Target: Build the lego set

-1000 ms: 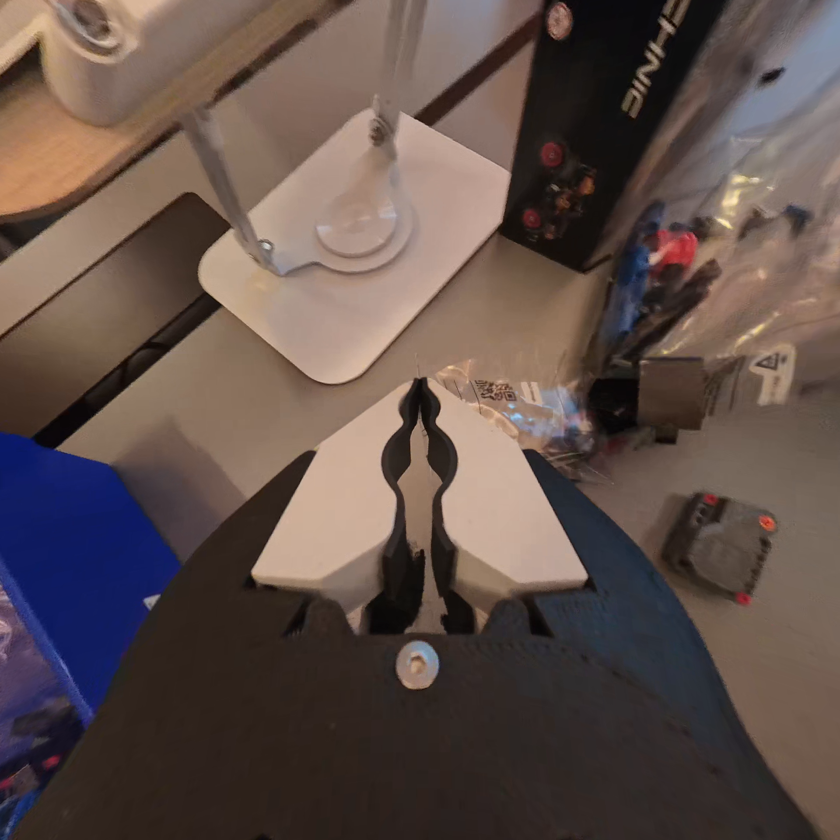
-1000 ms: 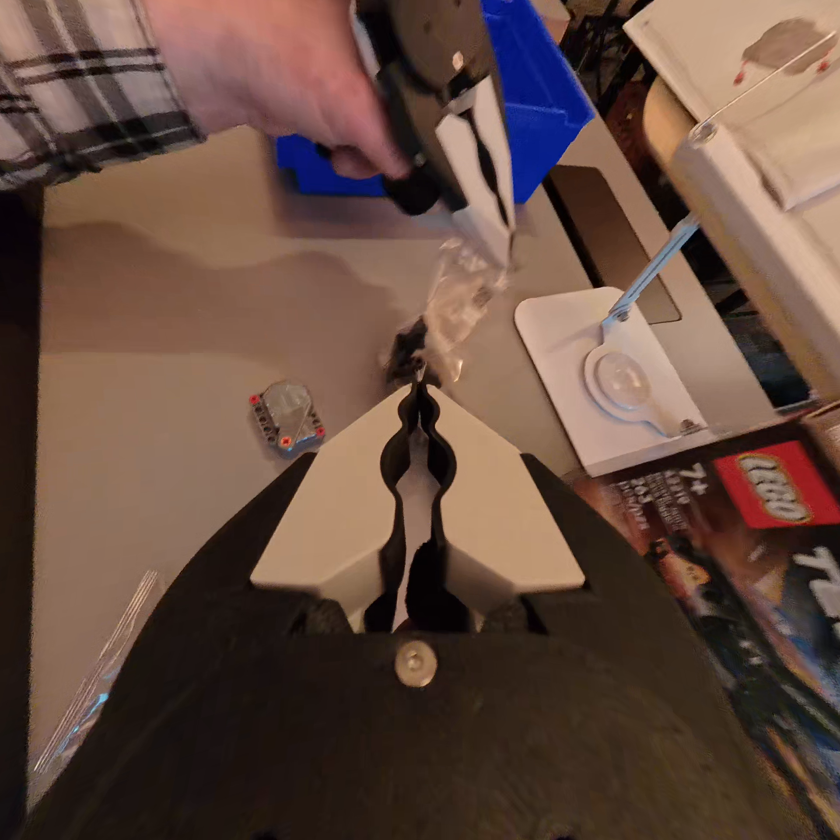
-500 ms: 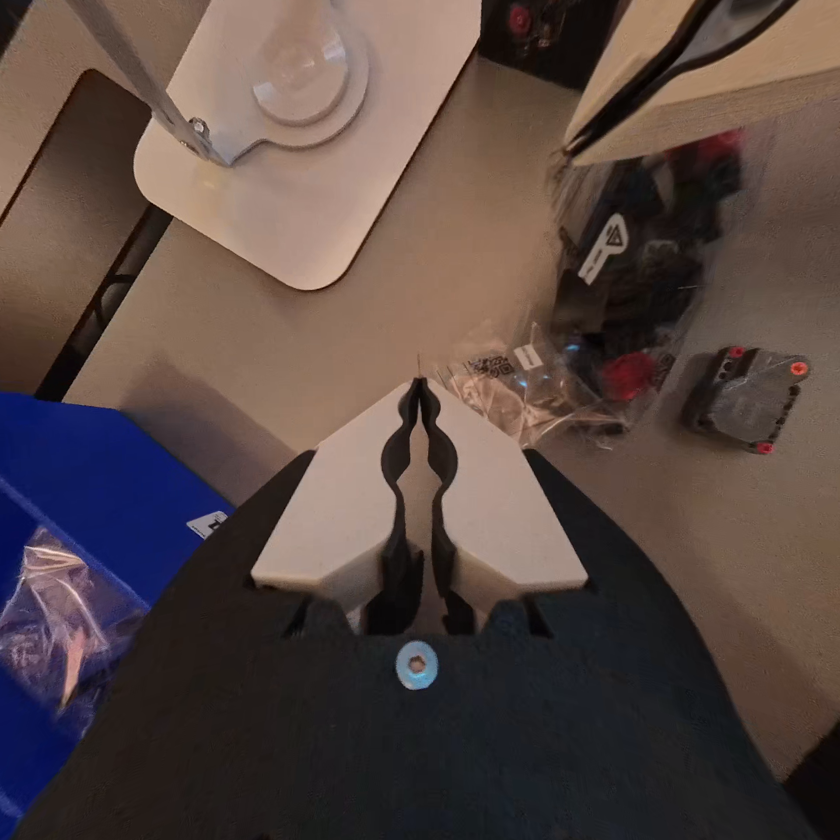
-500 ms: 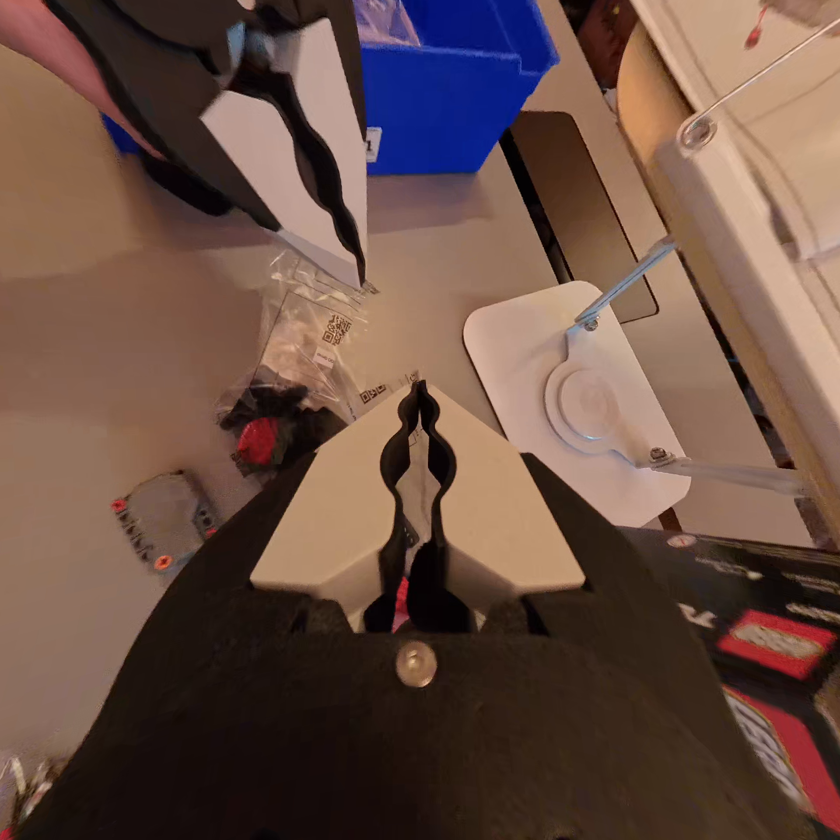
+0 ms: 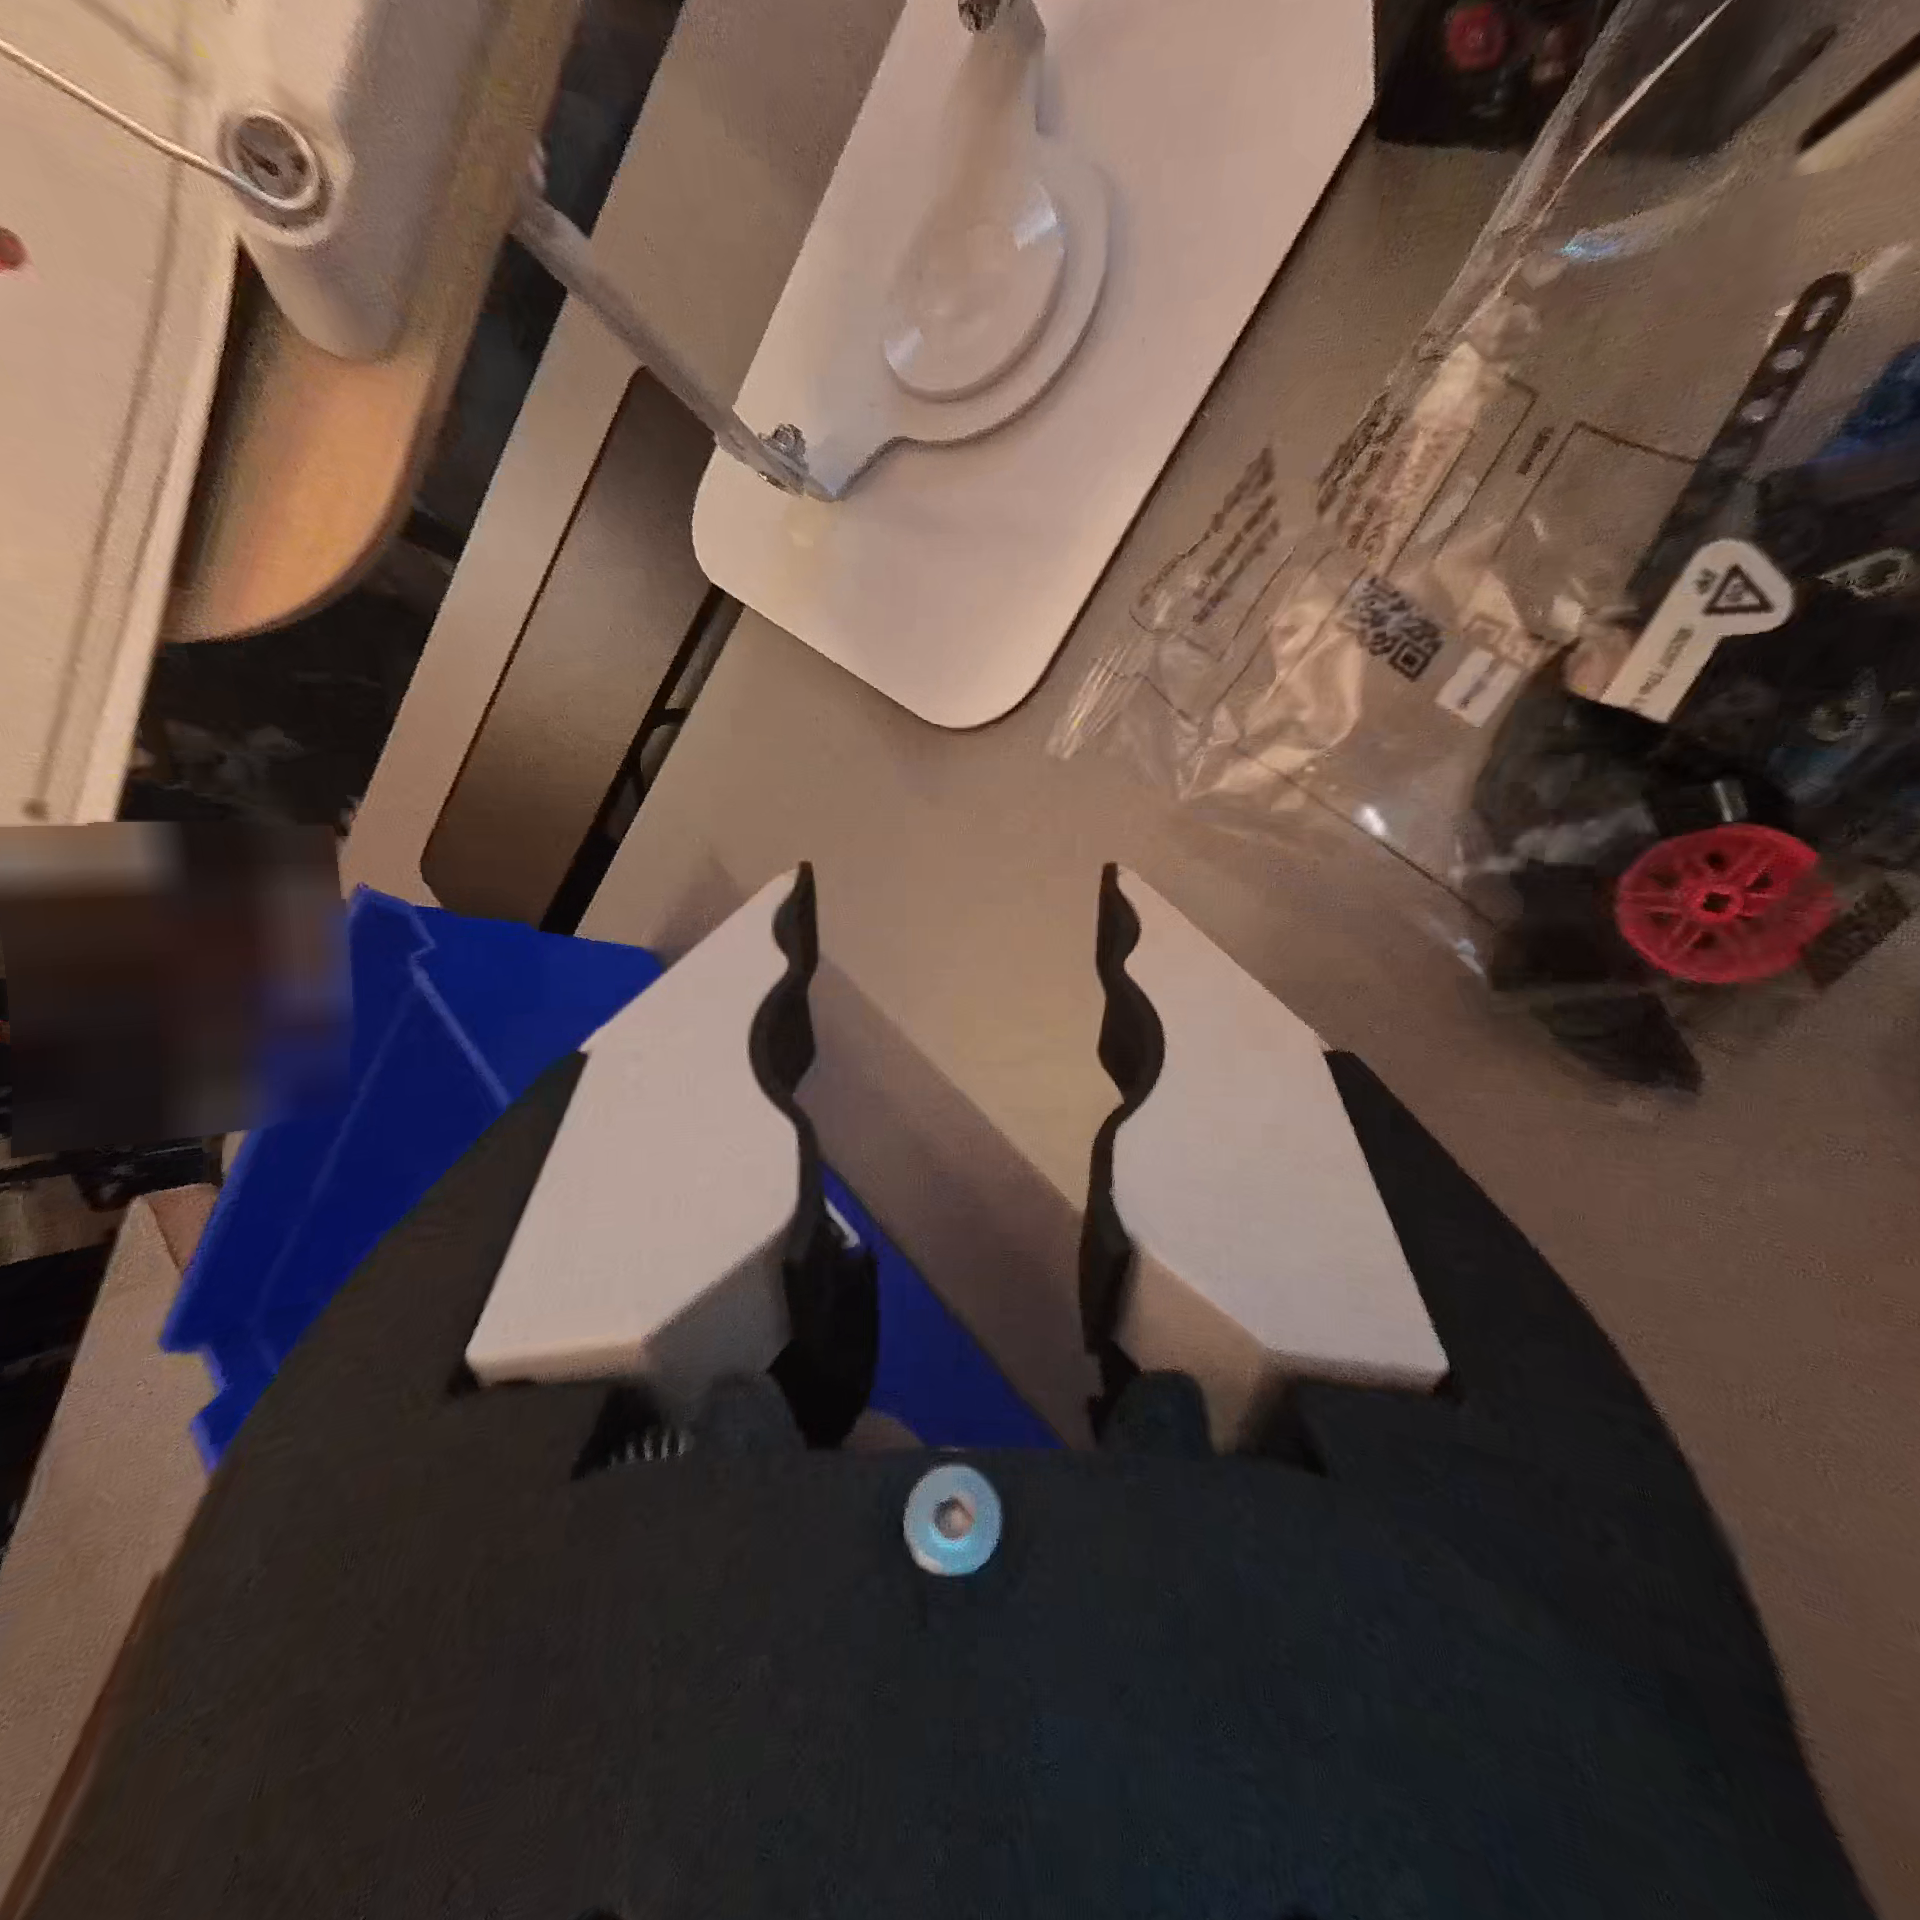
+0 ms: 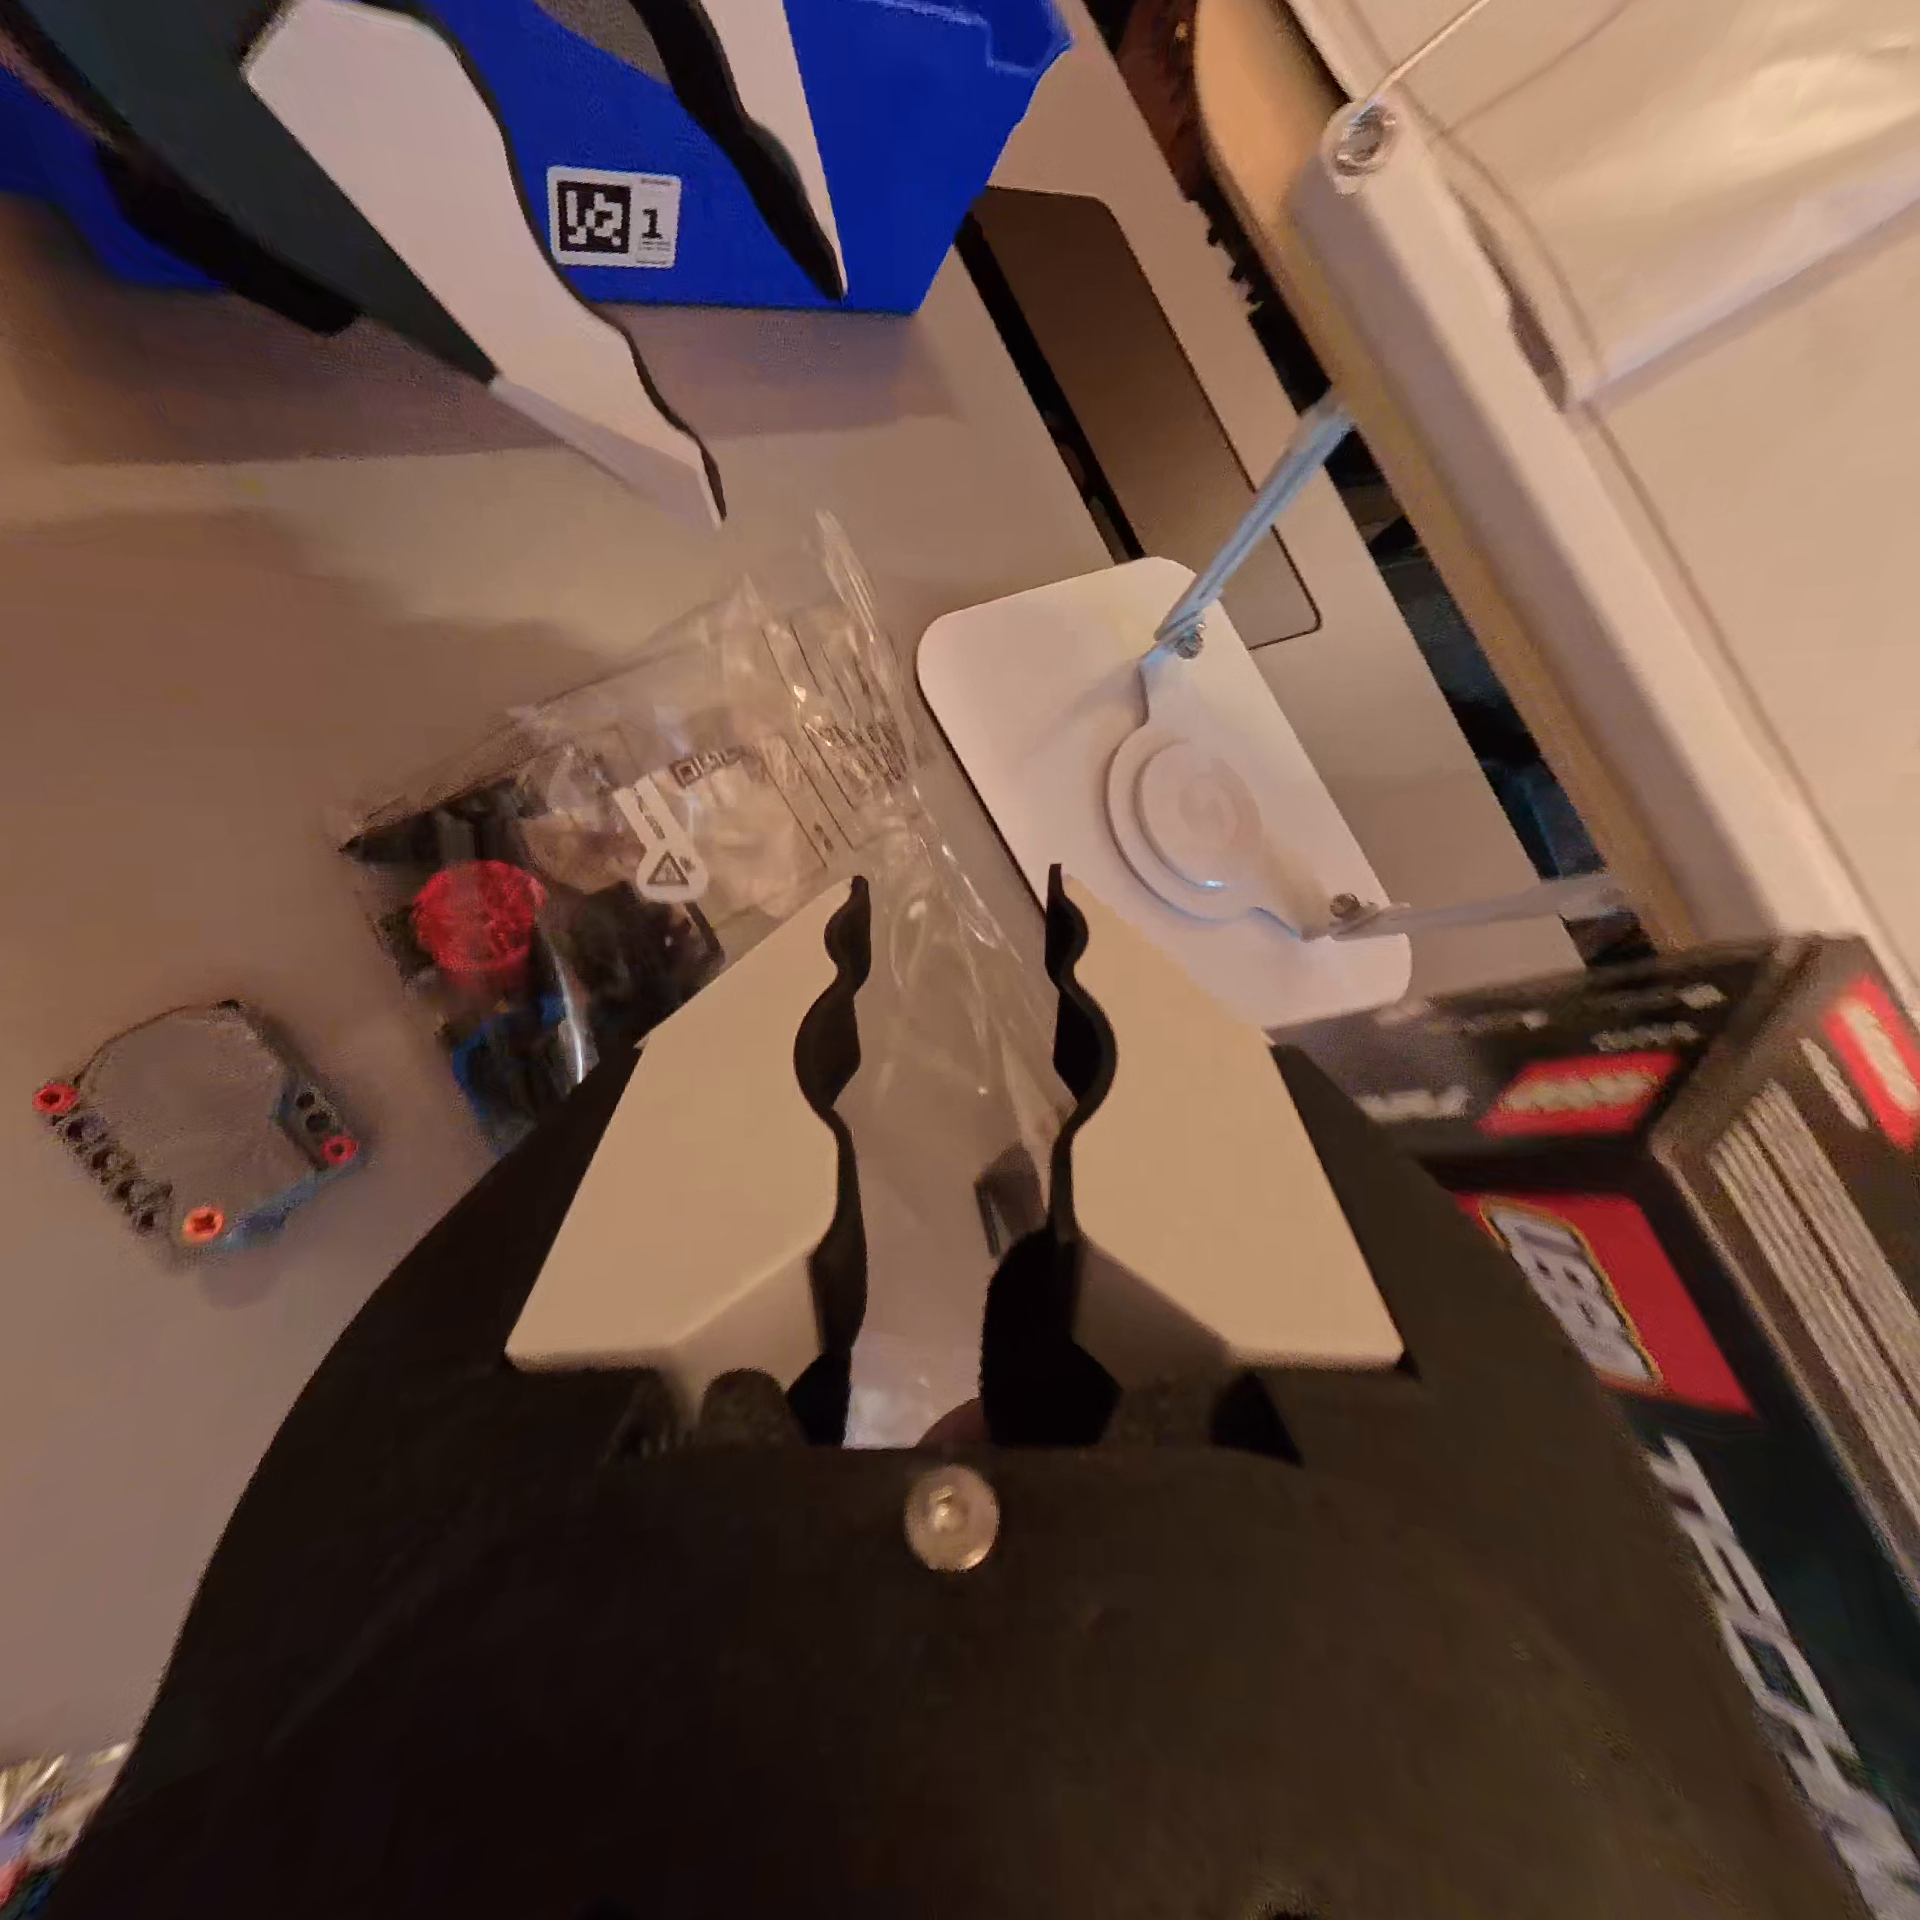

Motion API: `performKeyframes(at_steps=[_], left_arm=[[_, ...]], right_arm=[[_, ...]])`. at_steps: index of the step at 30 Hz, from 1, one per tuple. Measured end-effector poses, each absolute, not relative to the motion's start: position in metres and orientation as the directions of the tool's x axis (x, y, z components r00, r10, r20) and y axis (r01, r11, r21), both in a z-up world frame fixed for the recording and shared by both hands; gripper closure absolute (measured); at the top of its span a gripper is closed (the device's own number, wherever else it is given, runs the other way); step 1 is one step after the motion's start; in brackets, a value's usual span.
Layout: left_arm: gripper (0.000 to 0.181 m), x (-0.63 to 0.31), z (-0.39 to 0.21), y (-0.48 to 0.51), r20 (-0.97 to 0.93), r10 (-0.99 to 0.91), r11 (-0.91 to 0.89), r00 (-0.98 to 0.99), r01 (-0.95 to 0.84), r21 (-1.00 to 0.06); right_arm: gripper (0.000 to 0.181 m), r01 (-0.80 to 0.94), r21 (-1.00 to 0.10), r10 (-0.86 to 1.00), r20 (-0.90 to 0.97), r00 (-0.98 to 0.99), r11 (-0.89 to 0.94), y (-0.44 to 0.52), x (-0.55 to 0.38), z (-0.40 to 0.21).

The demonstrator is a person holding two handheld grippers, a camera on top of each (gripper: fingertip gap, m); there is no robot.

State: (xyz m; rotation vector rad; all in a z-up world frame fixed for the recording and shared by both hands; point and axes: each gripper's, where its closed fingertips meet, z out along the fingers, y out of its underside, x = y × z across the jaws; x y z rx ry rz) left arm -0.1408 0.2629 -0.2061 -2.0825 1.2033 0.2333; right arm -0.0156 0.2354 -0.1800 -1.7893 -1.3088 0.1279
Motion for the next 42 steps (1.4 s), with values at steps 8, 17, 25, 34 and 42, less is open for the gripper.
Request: performKeyframes(at_steps=[8,17,25,34,42], left_arm=[[0.167,-0.091,-0.207,0.222,-0.269,-0.889,-0.176,0.372,-0.817,-0.55],[0.179,-0.068,-0.247,0.208,-0.149,-0.966,-0.123,0.213,-0.88,-0.458],[0.172,-0.045,-0.246,0.203,-0.039,-0.977,-0.148,0.208,-0.806,-0.573],[0.167,-0.051,-0.283,0.208,-0.054,-0.972,-0.183,0.23,-0.877,-0.443],[0.173,-0.043,-0.288,0.206,-0.043,-0.967,-0.197,0.253,-0.841,-0.504]], right_arm=[[0.16,0.695,-0.712,0.827,0.328,0.457,-0.102,0.204,0.028,-0.179],[0.166,0.716,-0.674,0.891,0.197,0.41,-0.181,0.181,0.026,-0.238],[0.153,0.707,-0.662,0.853,0.196,0.484,-0.249,0.187,0.051,-0.233],[0.14,0.64,-0.641,0.776,0.106,0.622,-0.424,0.189,0.102,-0.247],[0.166,0.536,-0.661,0.776,-0.114,0.62,-0.525,0.193,0.103,-0.273]])
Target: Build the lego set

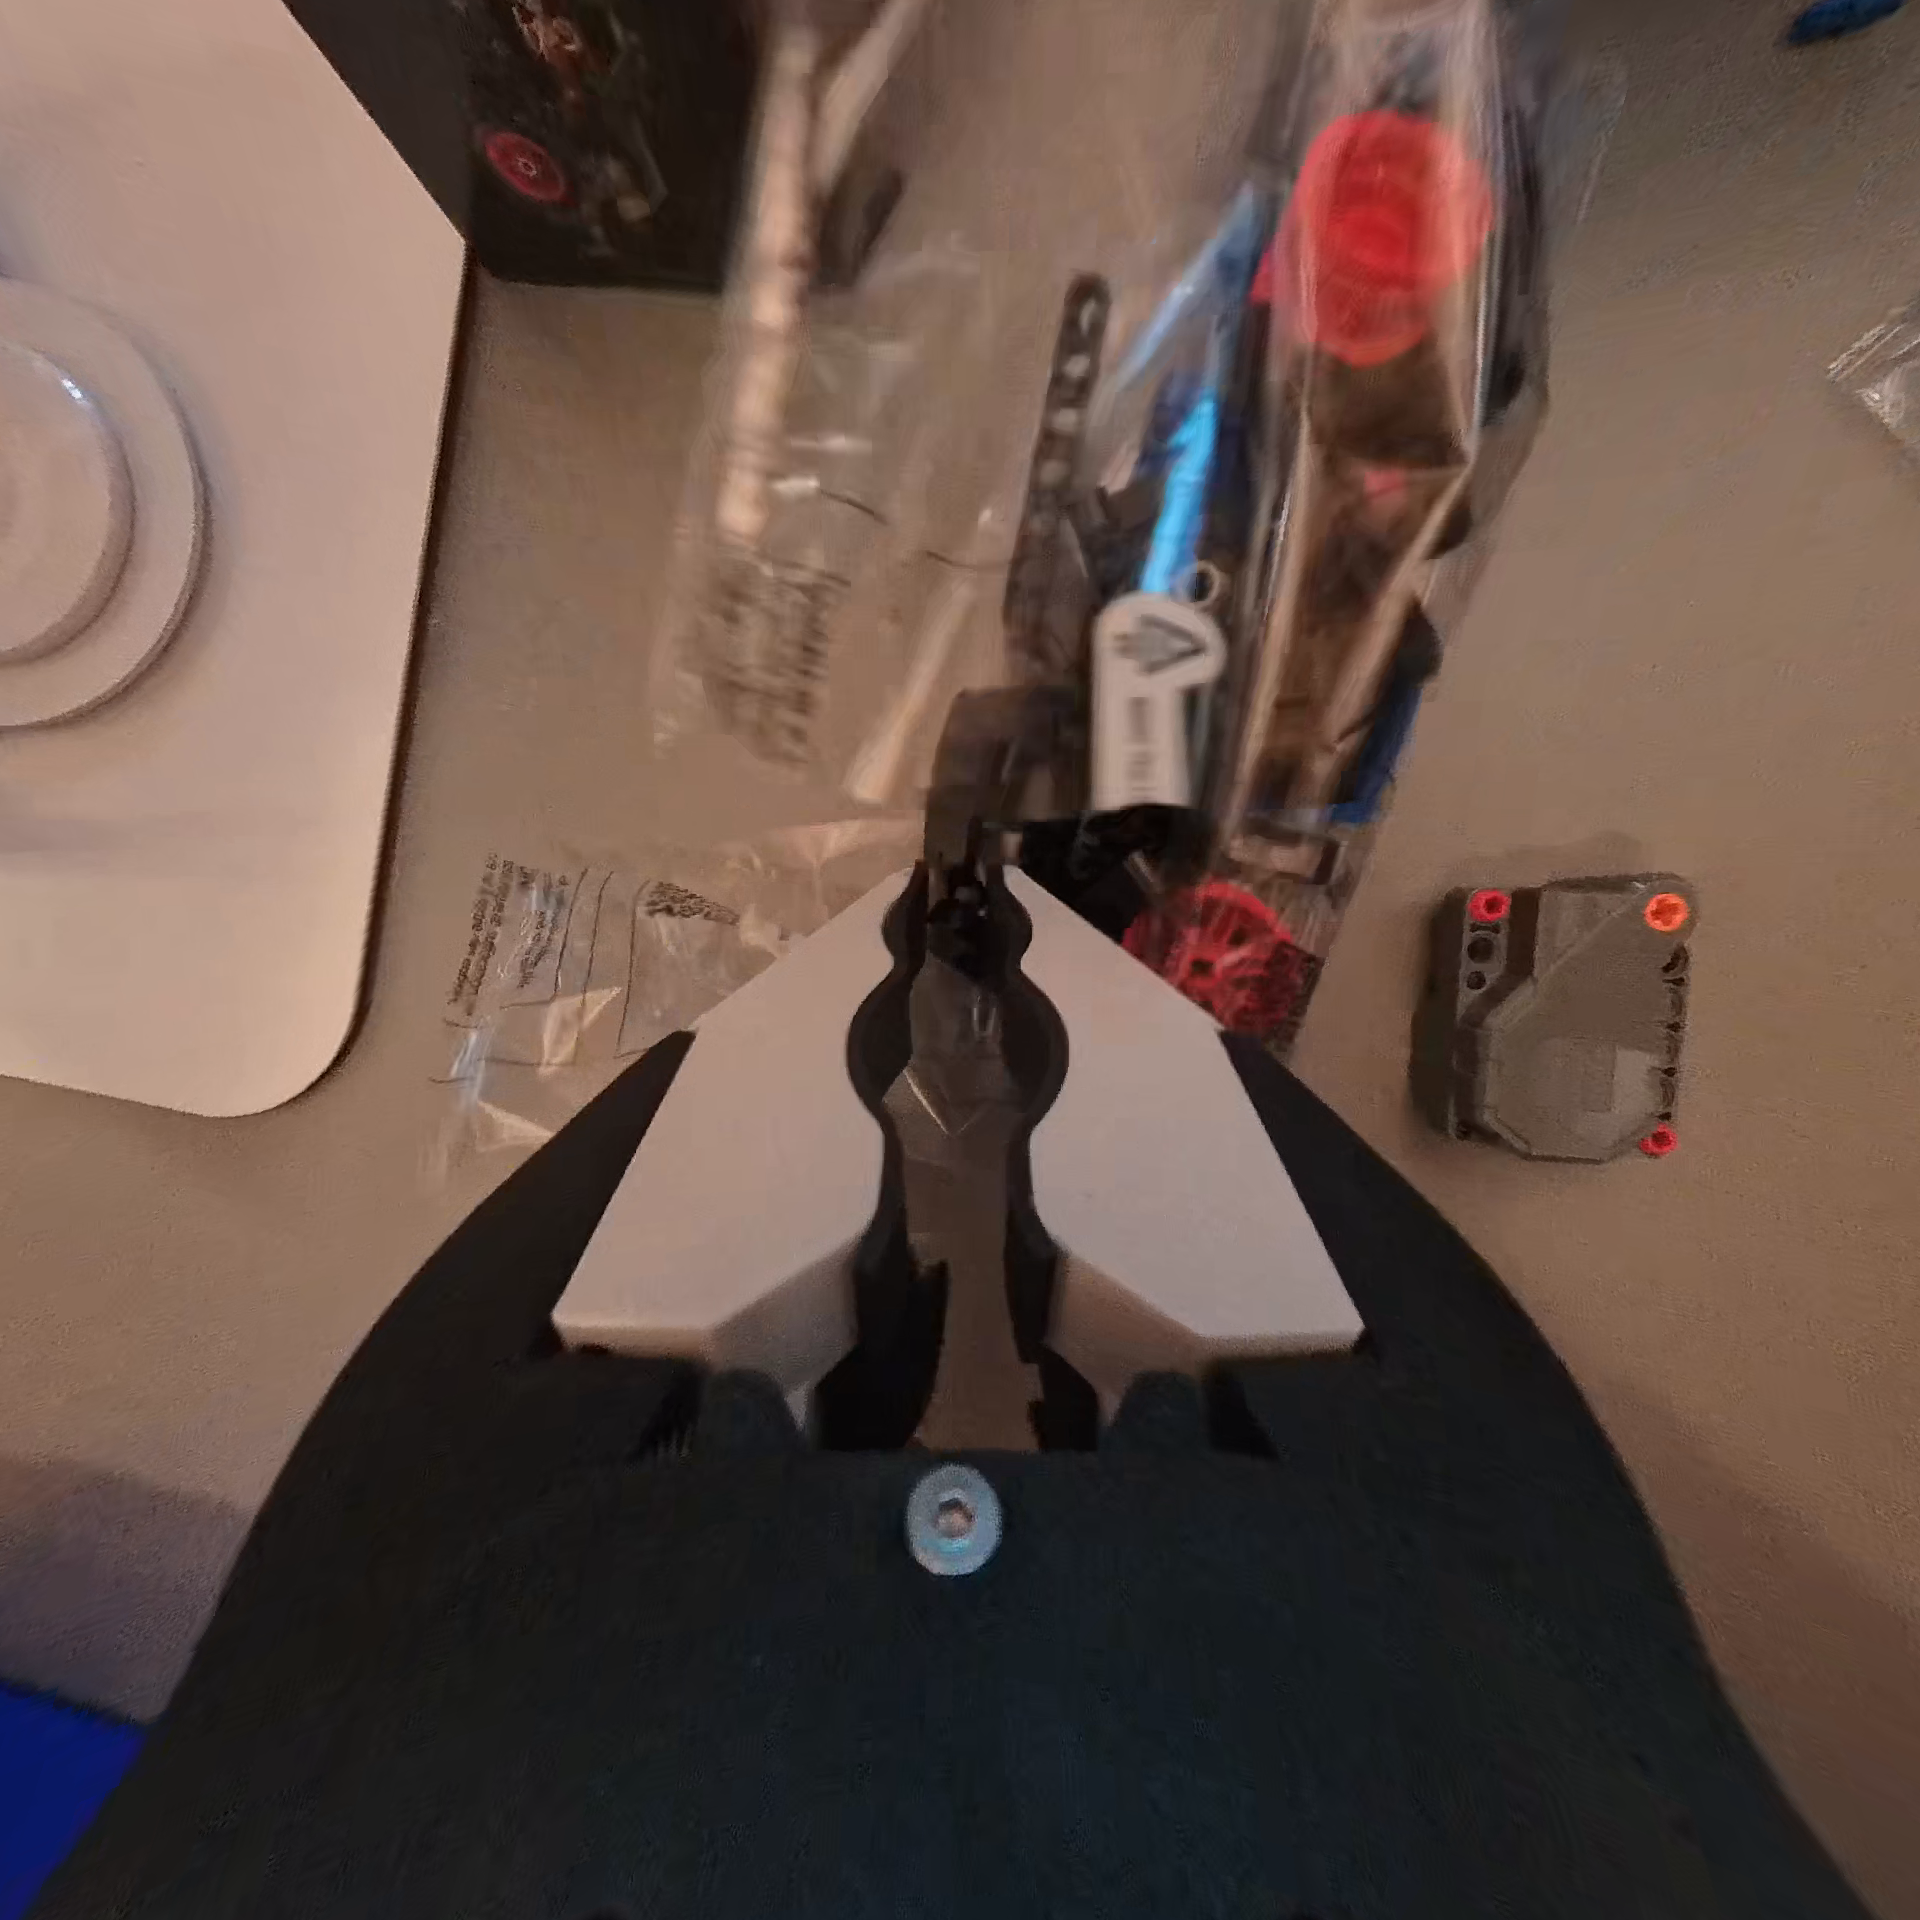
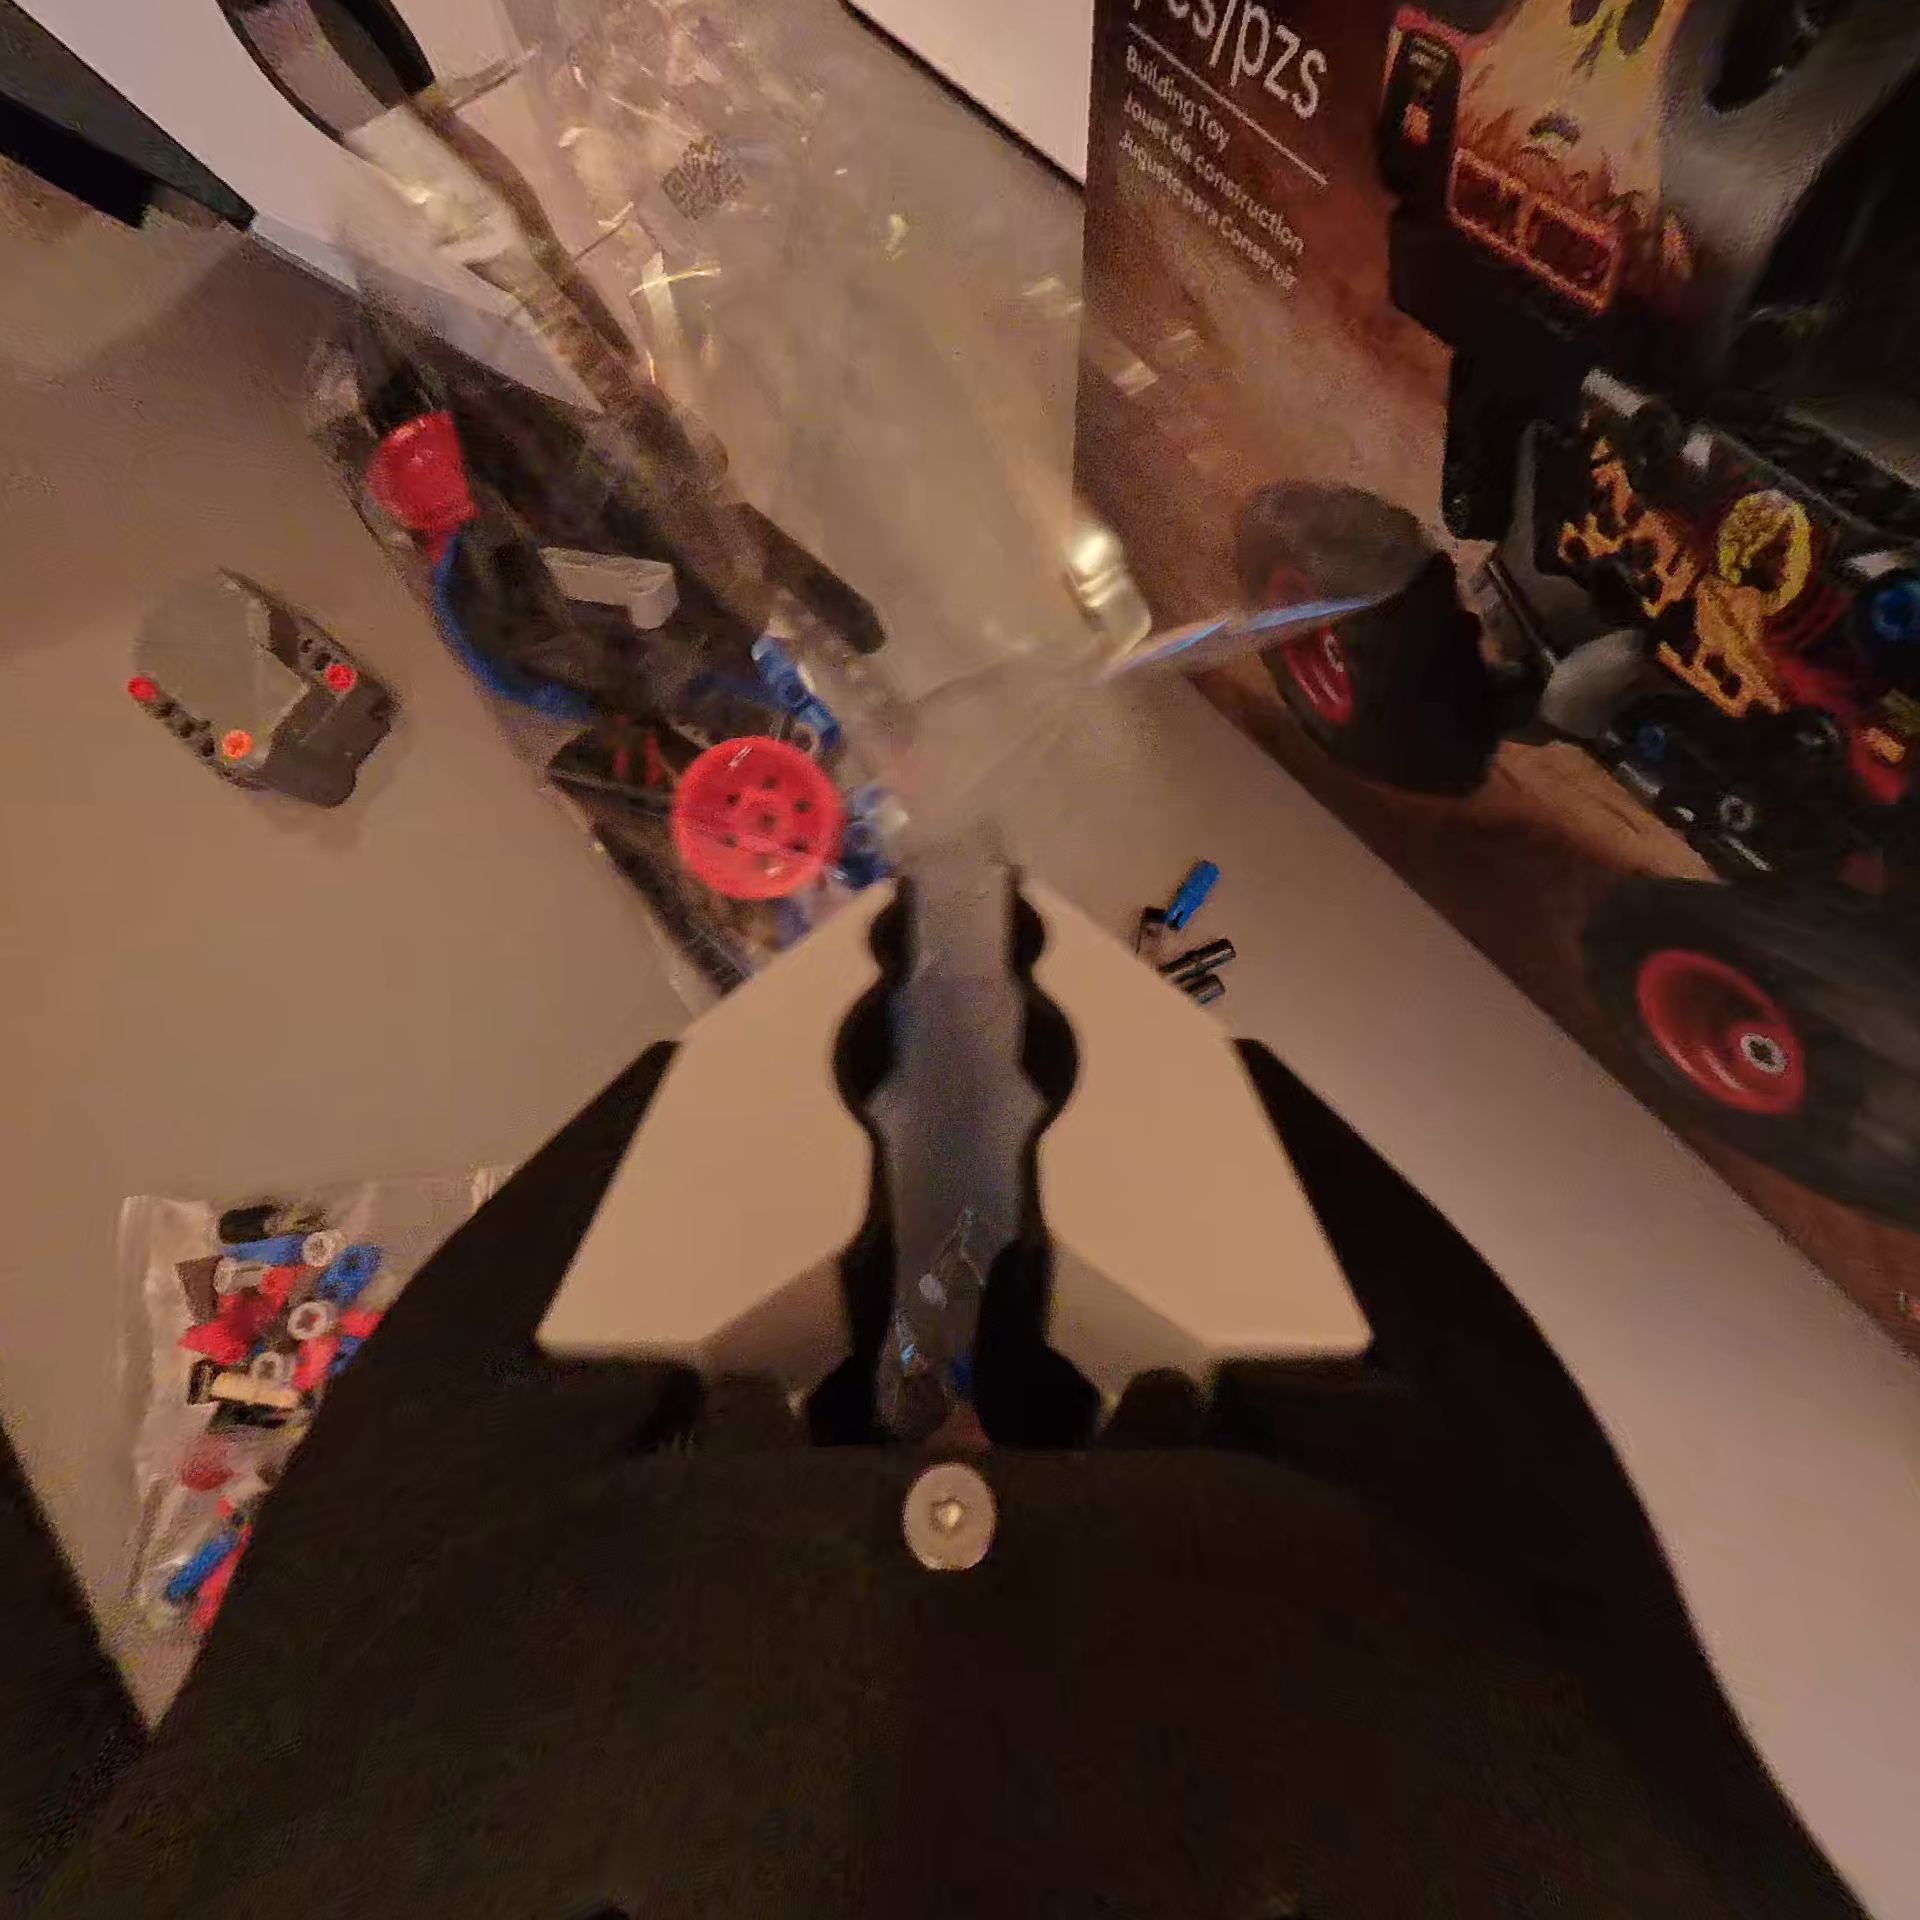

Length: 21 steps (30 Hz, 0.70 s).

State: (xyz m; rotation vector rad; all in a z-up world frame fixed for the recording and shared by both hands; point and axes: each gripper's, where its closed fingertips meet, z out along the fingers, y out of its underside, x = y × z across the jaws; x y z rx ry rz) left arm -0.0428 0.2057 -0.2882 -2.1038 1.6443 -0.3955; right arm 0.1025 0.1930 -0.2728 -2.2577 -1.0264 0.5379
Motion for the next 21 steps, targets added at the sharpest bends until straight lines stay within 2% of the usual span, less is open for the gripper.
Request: performKeyframes(at_steps=[2,11,15,21], left_arm=[[0.172,-0.04,-0.287,0.201,-0.018,-0.967,-0.207,0.253,-0.829,-0.519],[0.166,-0.042,-0.273,0.212,-0.044,-0.931,-0.265,0.363,-0.753,-0.602],[0.164,-0.042,-0.267,0.216,0.024,-0.902,-0.339,0.432,-0.672,-0.658],[0.17,-0.037,-0.265,0.212,0.188,-0.854,-0.463,0.485,-0.544,-0.7]], right_arm=[[0.181,0.529,-0.682,0.792,-0.122,0.598,-0.505,0.193,0.097,-0.268],[0.181,0.541,-0.752,0.831,-0.018,0.556,-0.378,0.196,0.092,-0.2],[0.181,0.543,-0.775,0.839,0.029,0.543,-0.324,0.202,0.087,-0.161],[0.181,0.574,-0.775,0.84,0.108,0.532,-0.264,0.216,0.08,-0.121]])
